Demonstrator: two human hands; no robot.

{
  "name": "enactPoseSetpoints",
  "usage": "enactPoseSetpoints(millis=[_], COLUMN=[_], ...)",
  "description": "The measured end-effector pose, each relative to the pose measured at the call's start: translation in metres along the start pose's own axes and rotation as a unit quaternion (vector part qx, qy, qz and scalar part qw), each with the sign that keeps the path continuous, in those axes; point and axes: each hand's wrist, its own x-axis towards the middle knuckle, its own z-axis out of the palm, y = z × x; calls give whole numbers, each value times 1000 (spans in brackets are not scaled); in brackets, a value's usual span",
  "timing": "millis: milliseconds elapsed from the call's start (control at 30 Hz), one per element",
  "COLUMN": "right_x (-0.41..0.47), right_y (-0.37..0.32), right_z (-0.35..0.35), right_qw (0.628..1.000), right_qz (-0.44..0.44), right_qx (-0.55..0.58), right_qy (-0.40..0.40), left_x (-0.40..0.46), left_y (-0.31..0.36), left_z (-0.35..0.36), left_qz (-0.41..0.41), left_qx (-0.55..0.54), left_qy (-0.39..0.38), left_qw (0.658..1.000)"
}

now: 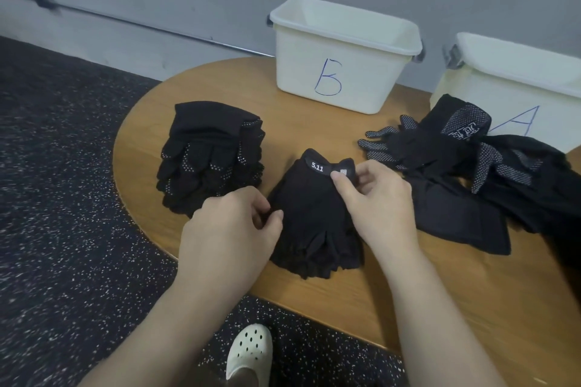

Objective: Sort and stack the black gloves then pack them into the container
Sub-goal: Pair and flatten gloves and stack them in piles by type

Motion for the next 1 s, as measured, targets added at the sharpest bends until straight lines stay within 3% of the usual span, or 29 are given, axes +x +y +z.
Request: enactPoseSetpoints(millis=[133, 233, 367, 600, 833, 1000], right_x=[1, 1, 3, 6, 0, 4], right_y=[-4, -5, -5, -1, 0, -5], right_z=[-2, -4, -7, -13, -18, -14], right_qw=[1000, 998, 995, 989, 986, 976], right_qz=[15, 24, 31, 37, 35, 103], right_qx=[13, 31, 65, 86, 91, 148], right_qy=[-23, -40, -75, -111, -136, -120], left_x=[-3, -3, 5, 13, 12, 9], left_y=[1, 2, 6, 3, 6, 9], left_z=[-3, 0, 17, 37, 46, 46], left_qz=[52, 162, 301, 310, 286, 278], left_qx=[11, 2, 22, 91, 139, 144], left_qy=[23, 34, -30, -145, -153, -166], left_qw=[998, 986, 953, 935, 935, 935])
